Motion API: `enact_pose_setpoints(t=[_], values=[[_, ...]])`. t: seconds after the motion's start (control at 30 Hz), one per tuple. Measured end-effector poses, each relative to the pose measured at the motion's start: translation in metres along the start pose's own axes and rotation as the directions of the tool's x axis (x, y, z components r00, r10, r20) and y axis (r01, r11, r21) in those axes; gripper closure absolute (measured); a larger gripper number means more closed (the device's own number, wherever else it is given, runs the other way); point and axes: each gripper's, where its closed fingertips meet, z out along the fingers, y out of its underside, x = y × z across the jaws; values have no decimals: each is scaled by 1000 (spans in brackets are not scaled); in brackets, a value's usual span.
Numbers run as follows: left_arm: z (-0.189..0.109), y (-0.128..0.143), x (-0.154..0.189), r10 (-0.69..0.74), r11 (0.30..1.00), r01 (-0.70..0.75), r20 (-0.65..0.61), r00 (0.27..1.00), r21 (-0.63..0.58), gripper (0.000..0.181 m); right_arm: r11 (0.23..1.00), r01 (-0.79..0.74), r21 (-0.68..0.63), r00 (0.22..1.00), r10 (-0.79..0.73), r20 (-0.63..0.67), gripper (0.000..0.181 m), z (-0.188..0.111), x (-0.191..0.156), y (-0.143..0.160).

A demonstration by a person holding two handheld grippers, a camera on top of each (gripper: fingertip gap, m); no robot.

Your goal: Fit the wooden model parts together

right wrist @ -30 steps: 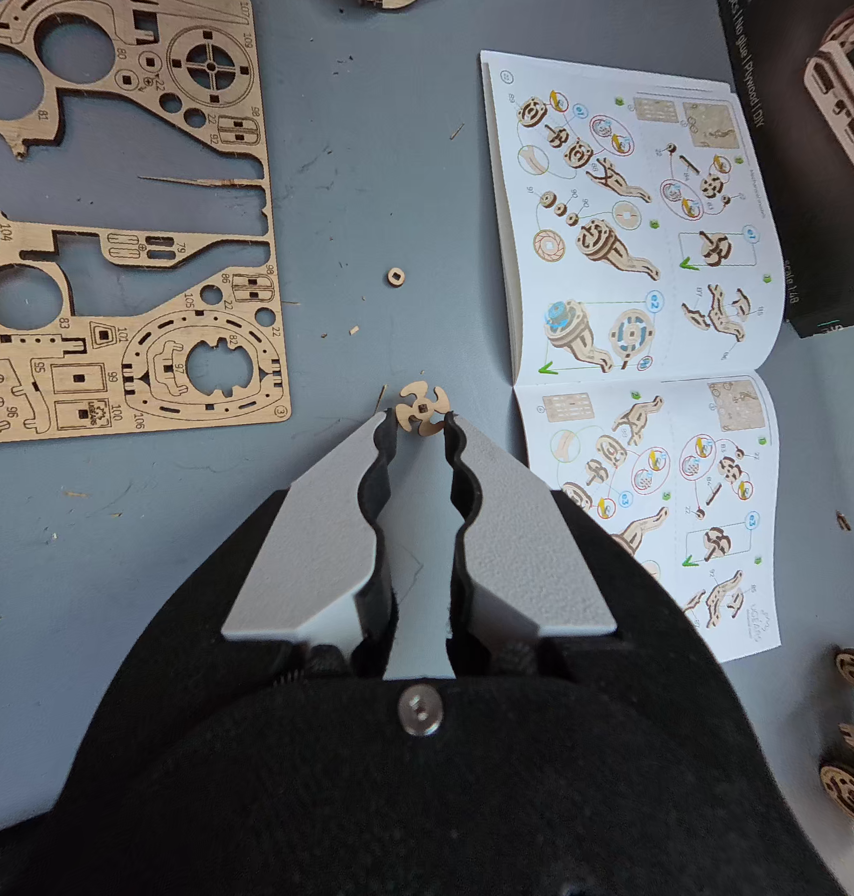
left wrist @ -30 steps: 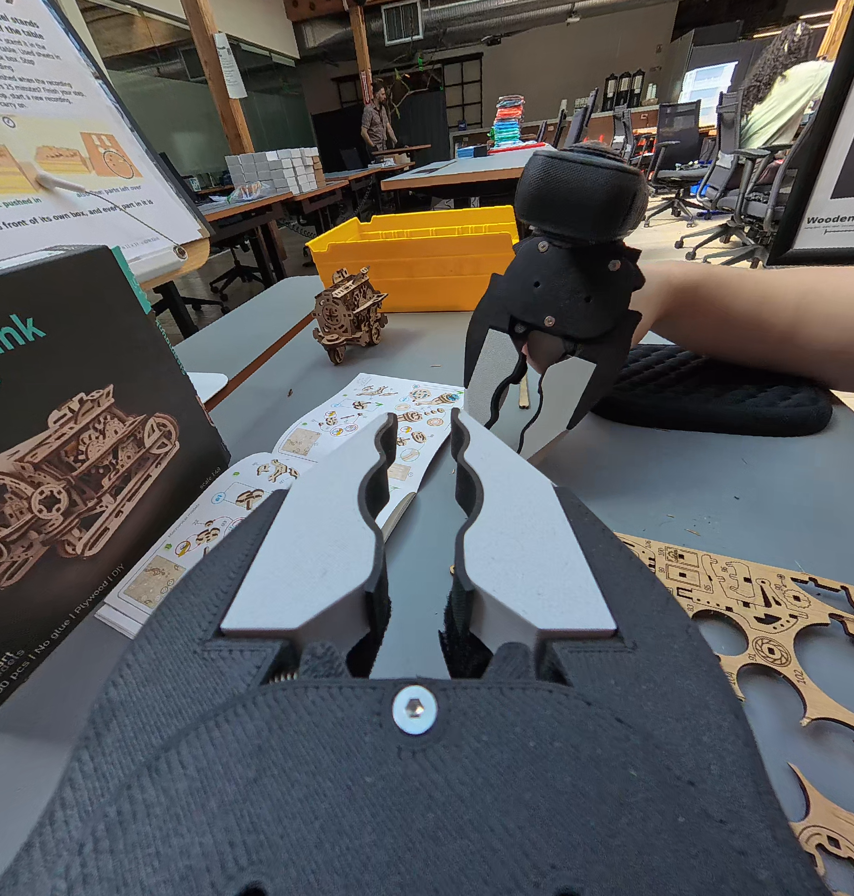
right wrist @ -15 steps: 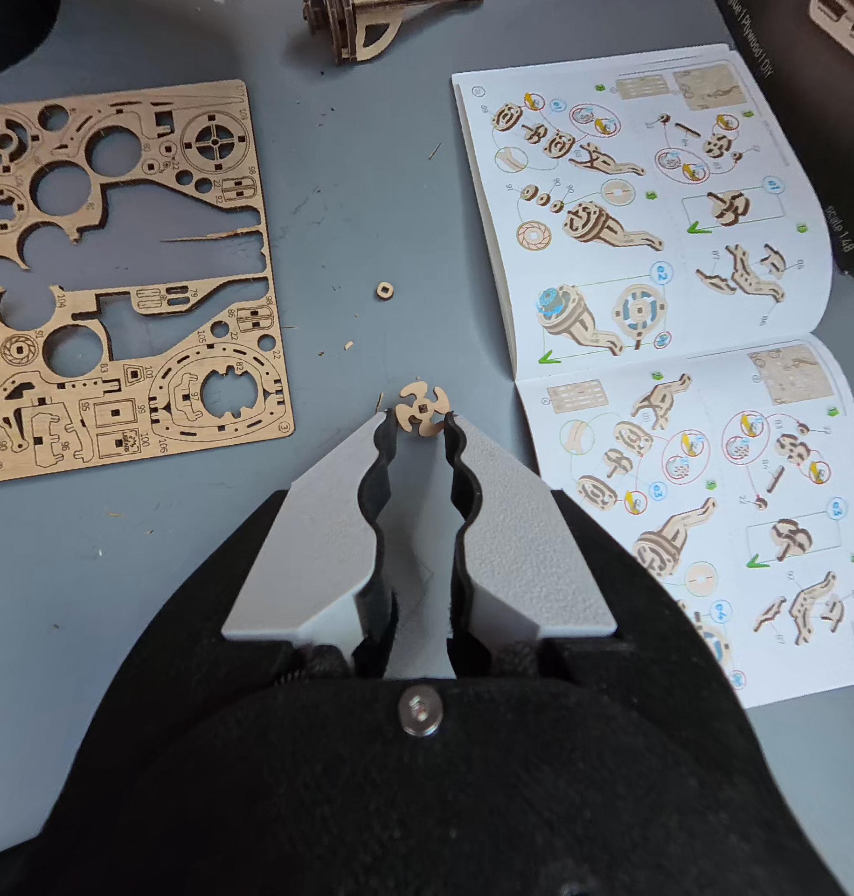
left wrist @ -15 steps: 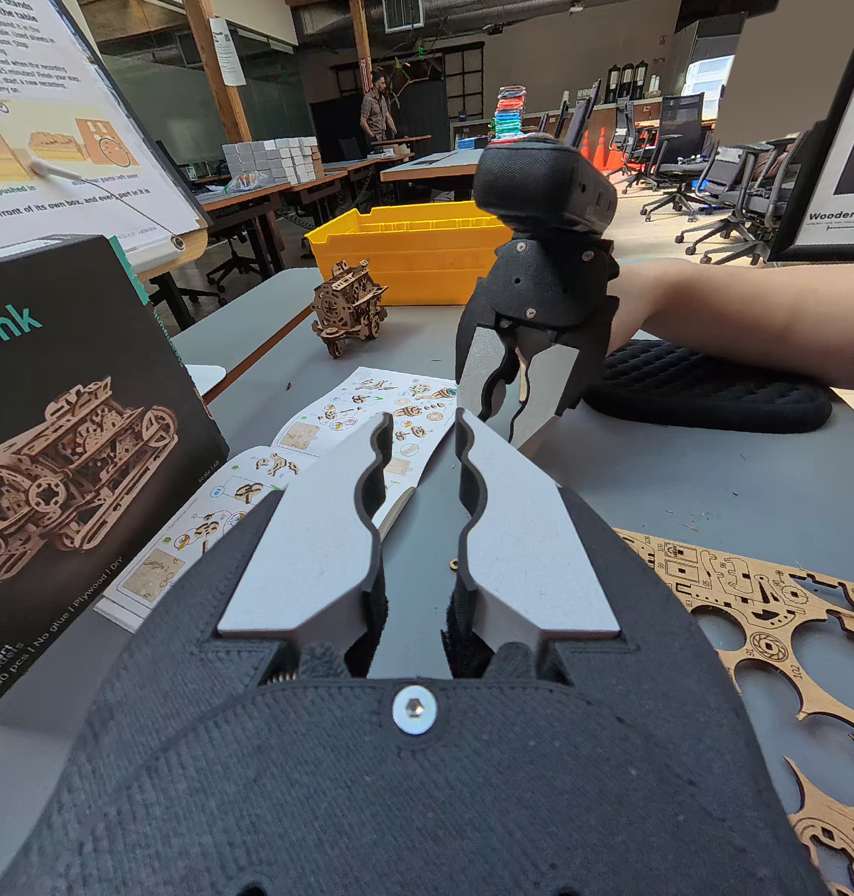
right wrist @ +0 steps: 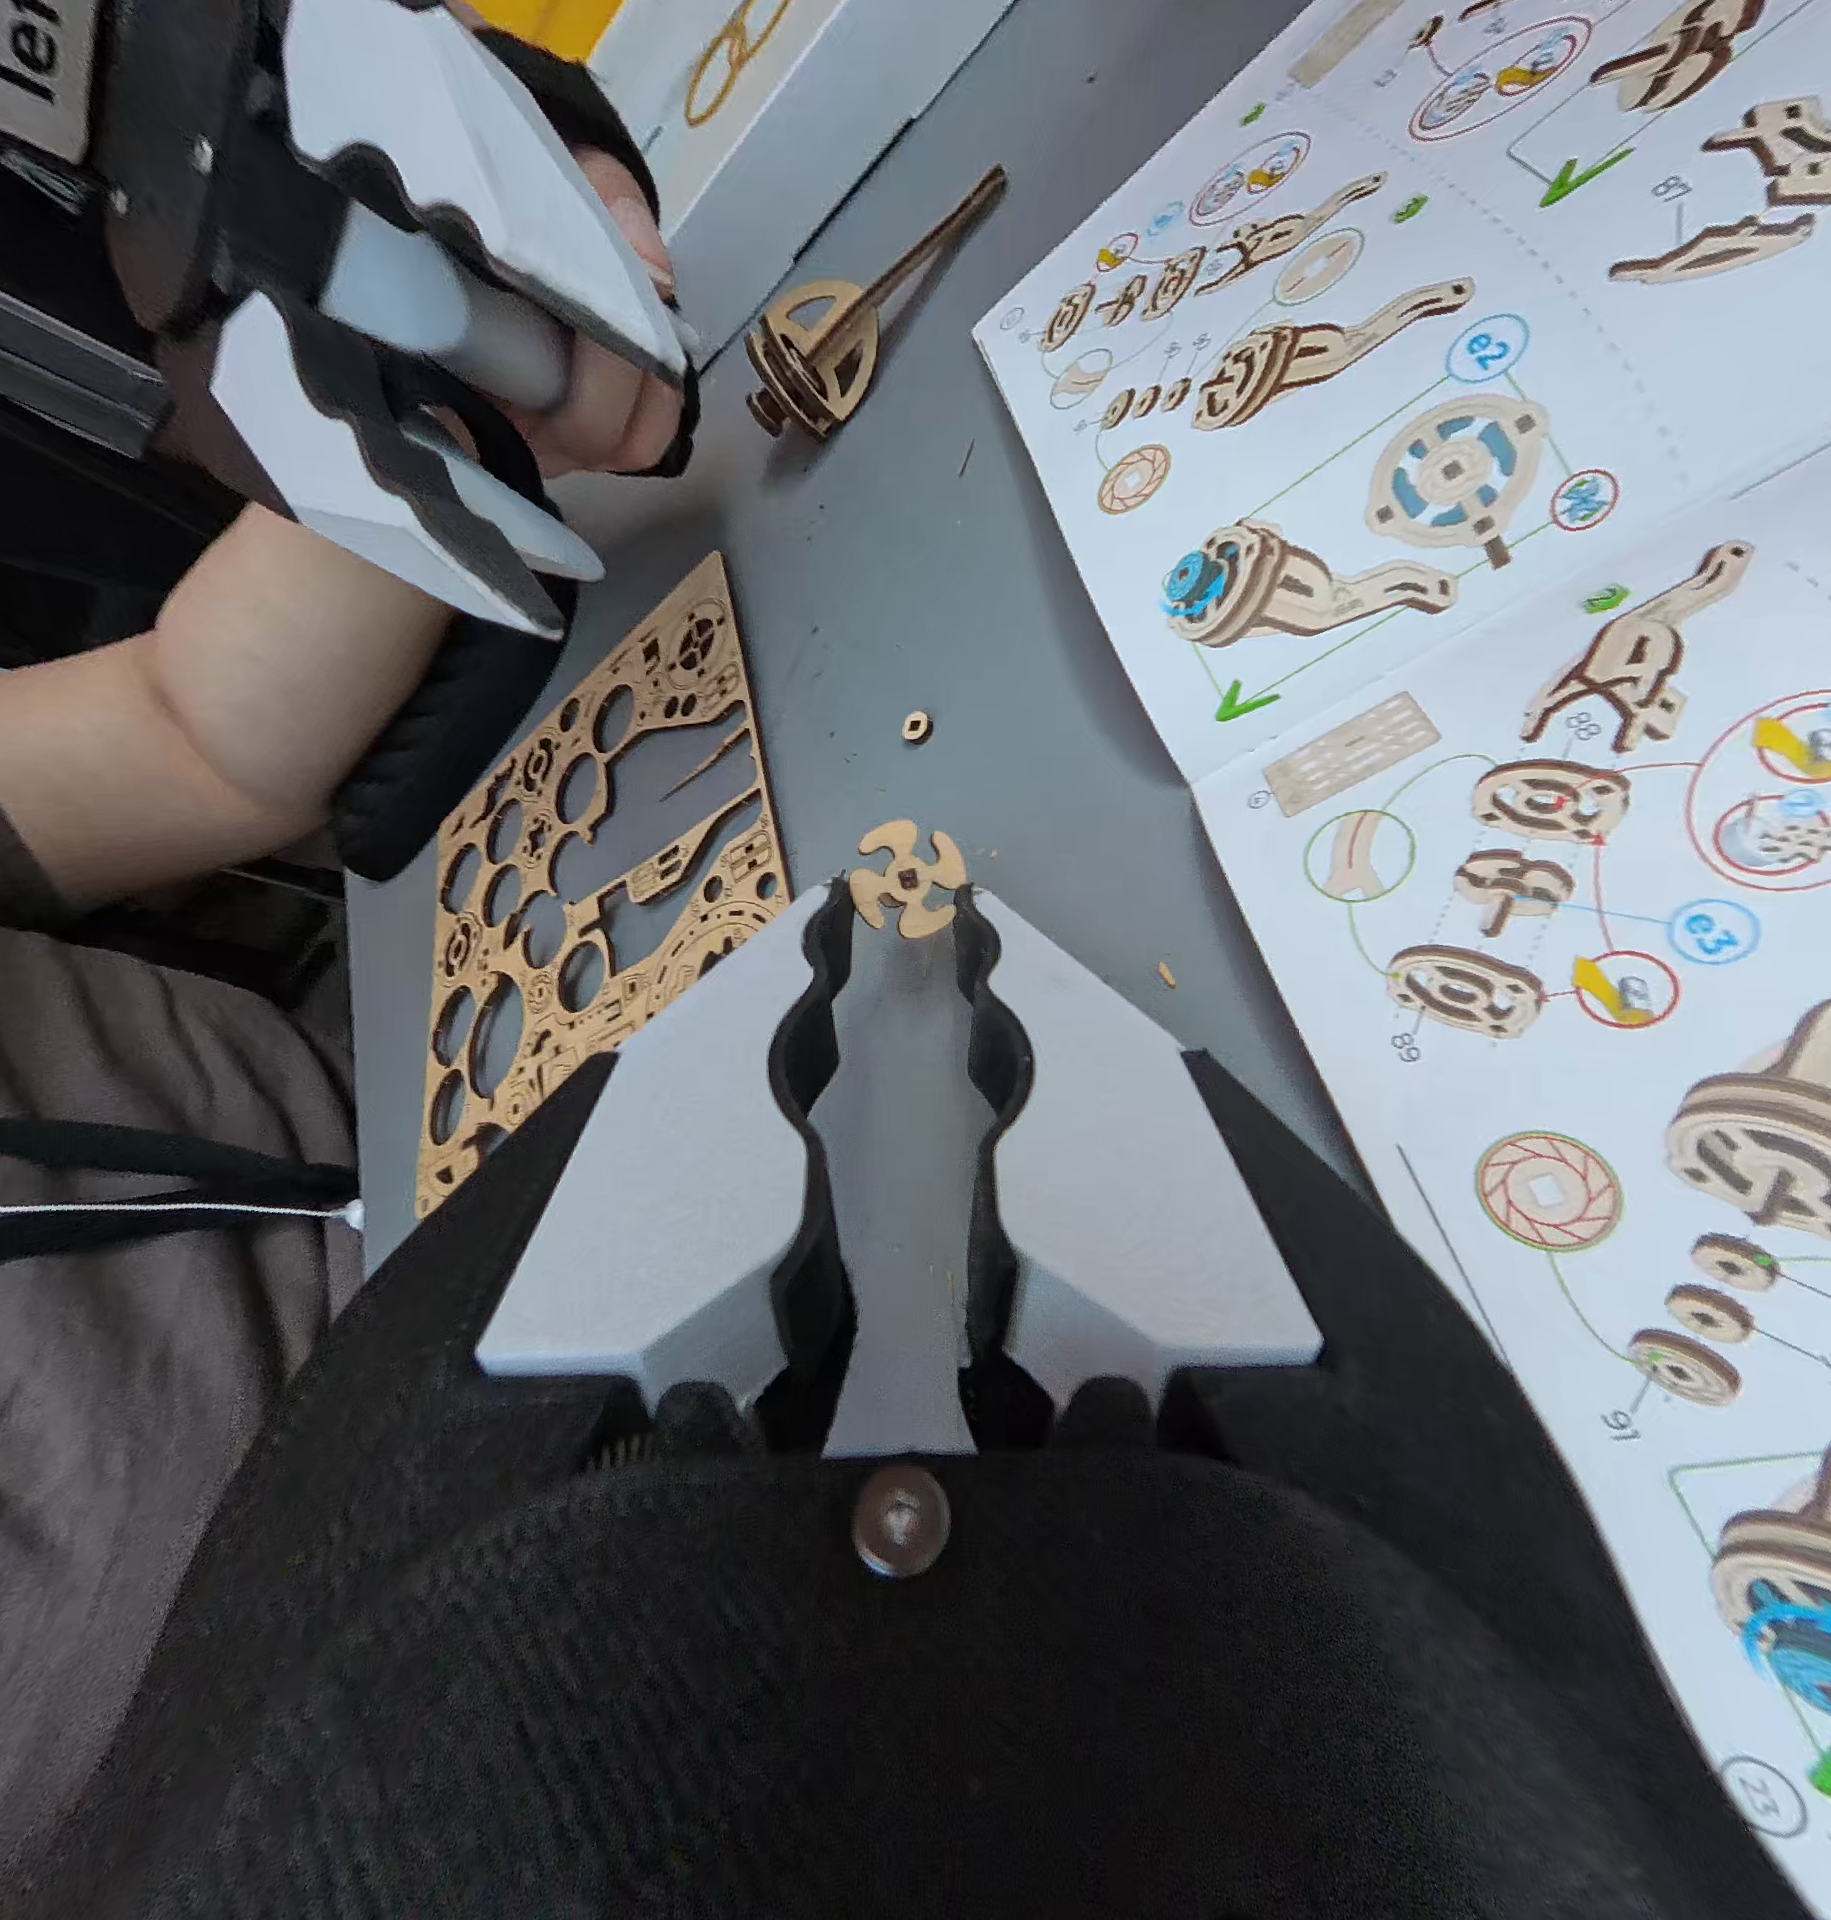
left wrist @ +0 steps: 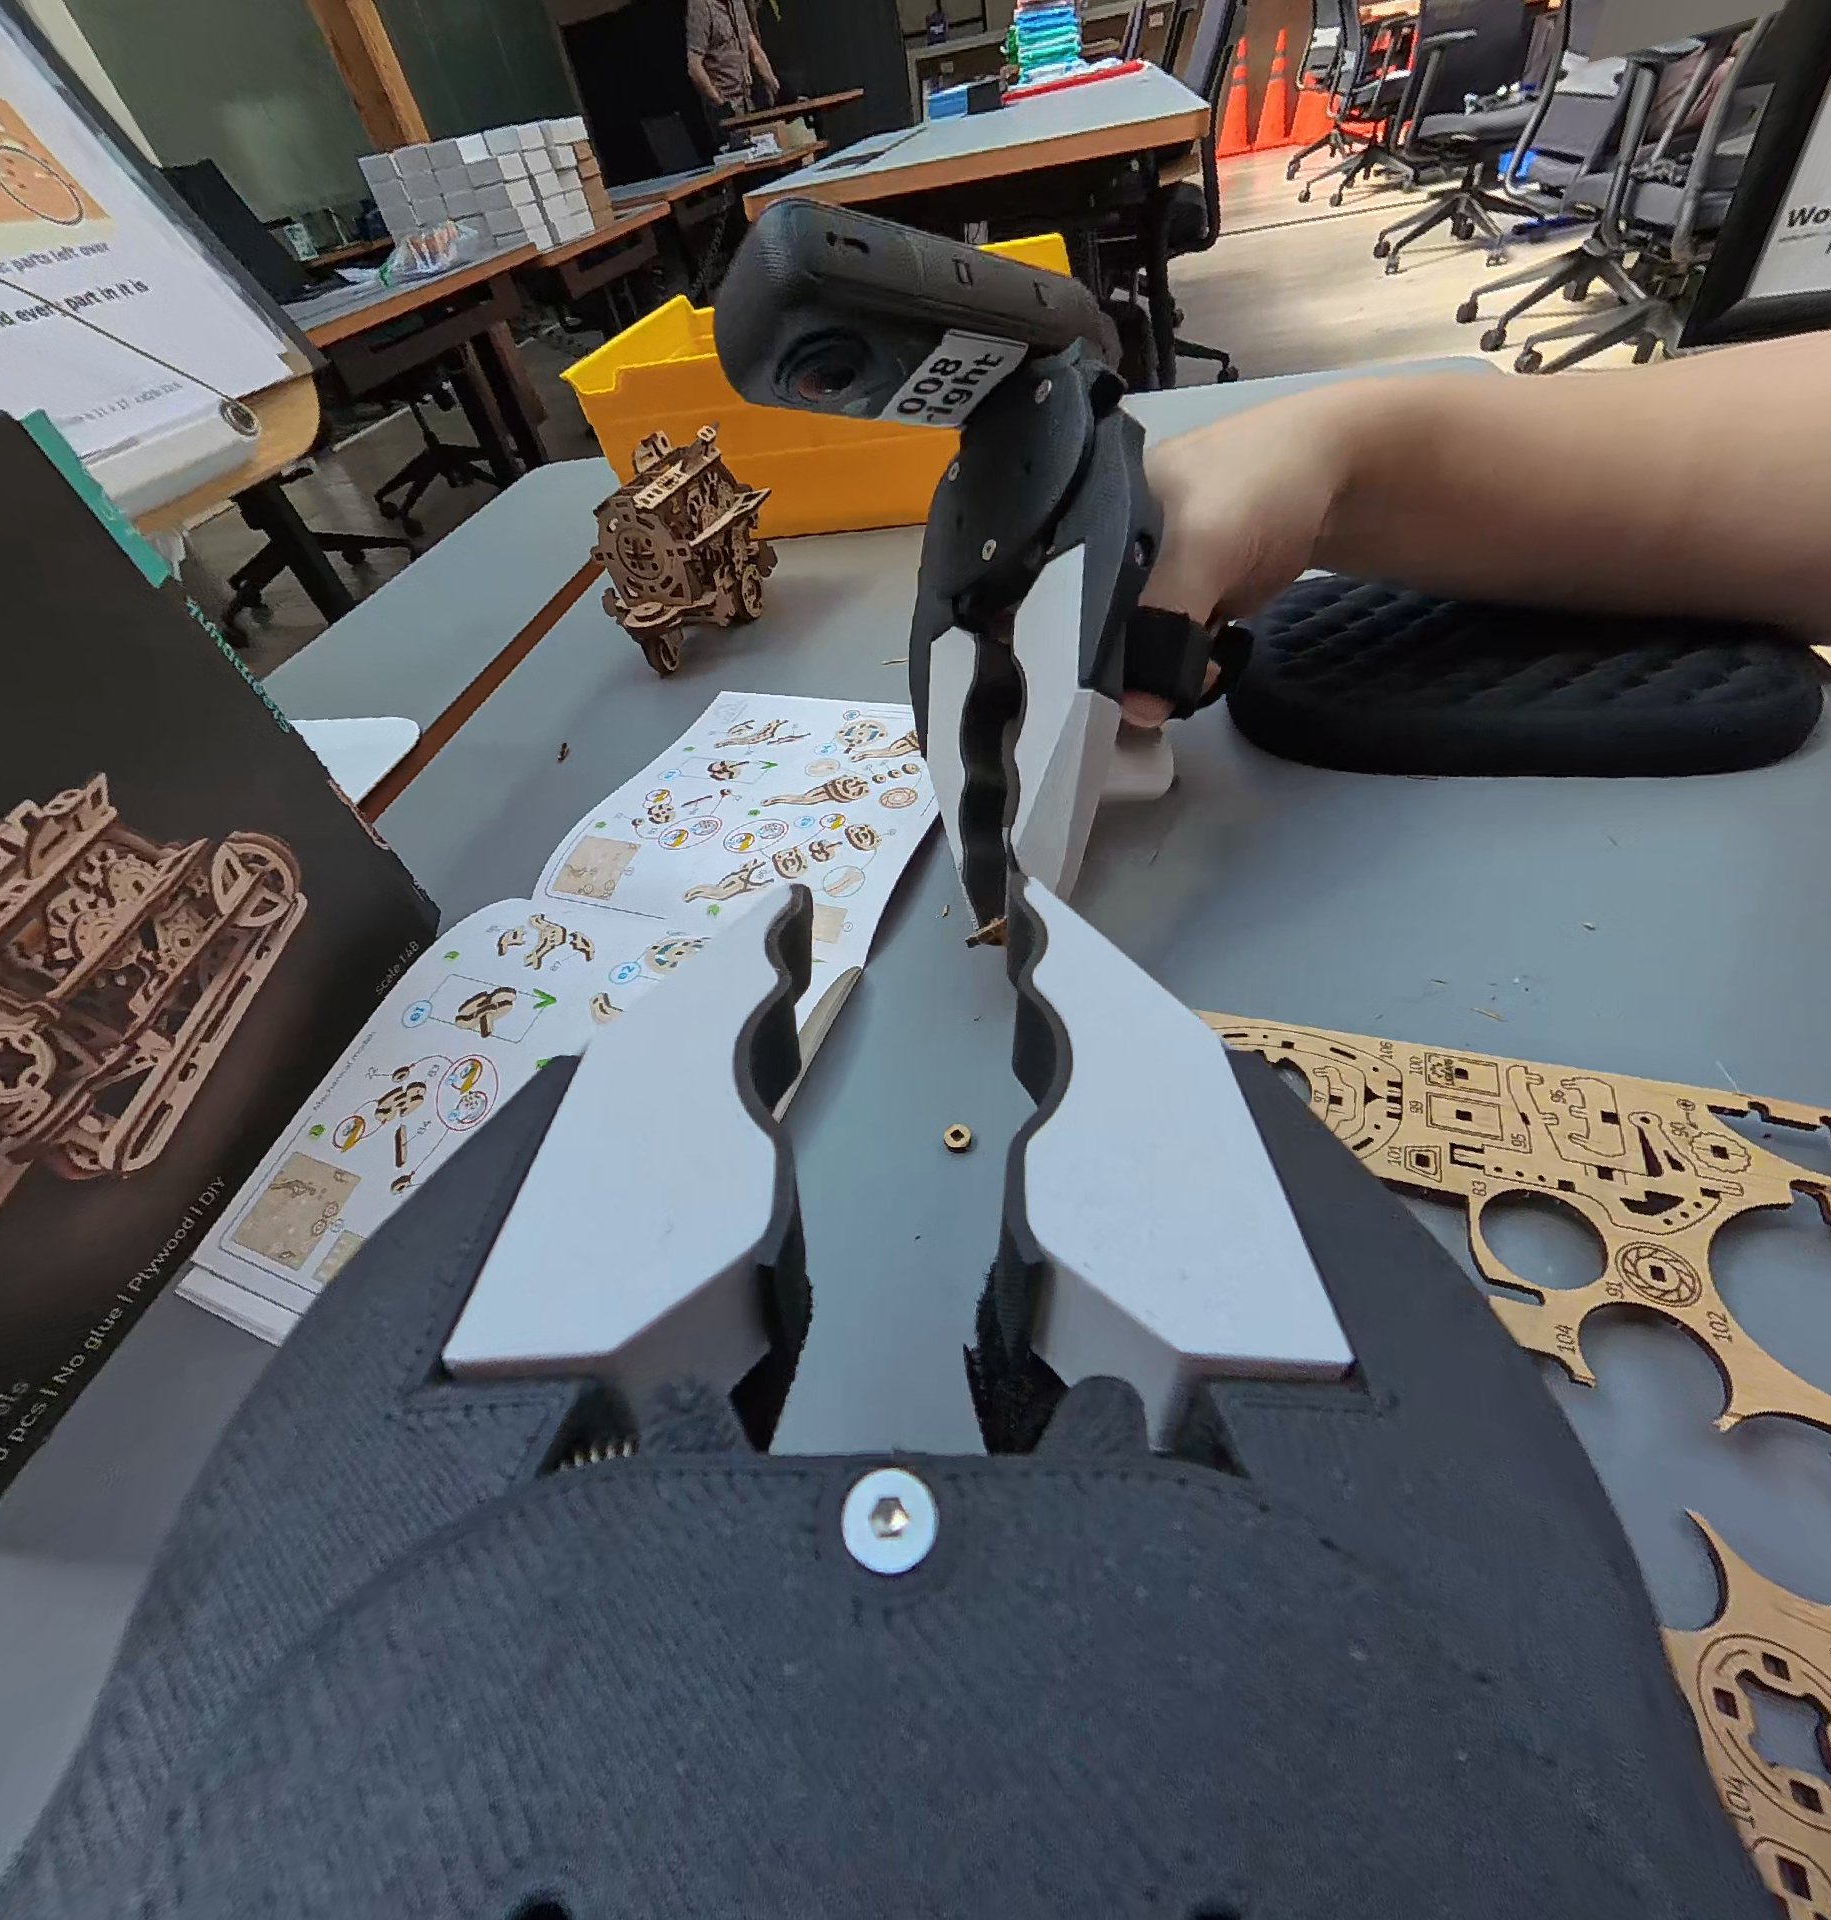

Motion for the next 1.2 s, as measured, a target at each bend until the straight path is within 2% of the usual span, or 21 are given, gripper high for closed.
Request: enact_pose_setpoints(t=[0.1,0.23,0.4,0.53,0.73,0.9,1.2], values=[[6,-2,15,26,1000,-26,-50,998,-2,143,997,-76,35,986,70,153,163,-6,-18,-4],[14,2,36,65,996,-71,-121,990,-48,139,985,-172,-10,921,164,352,163,-16,-45,1],[25,0,60,68,995,-81,-196,978,-60,140,974,-221,-57,840,220,496,163,-25,-63,7],[26,-13,71,49,999,-52,-240,970,-5,145,970,-235,-56,785,224,578,163,-33,-74,4],[19,-27,77,5,999,10,-291,957,49,152,973,-214,-89,756,223,616,163,-37,-83,11],[22,-20,86,47,999,-48,-308,950,3,139,973,-203,-110,744,226,629,163,-35,-88,14],[27,-11,92,75,996,-85,-317,946,-19,151,975,-174,-137,759,222,612,163,-28,-91,19]])
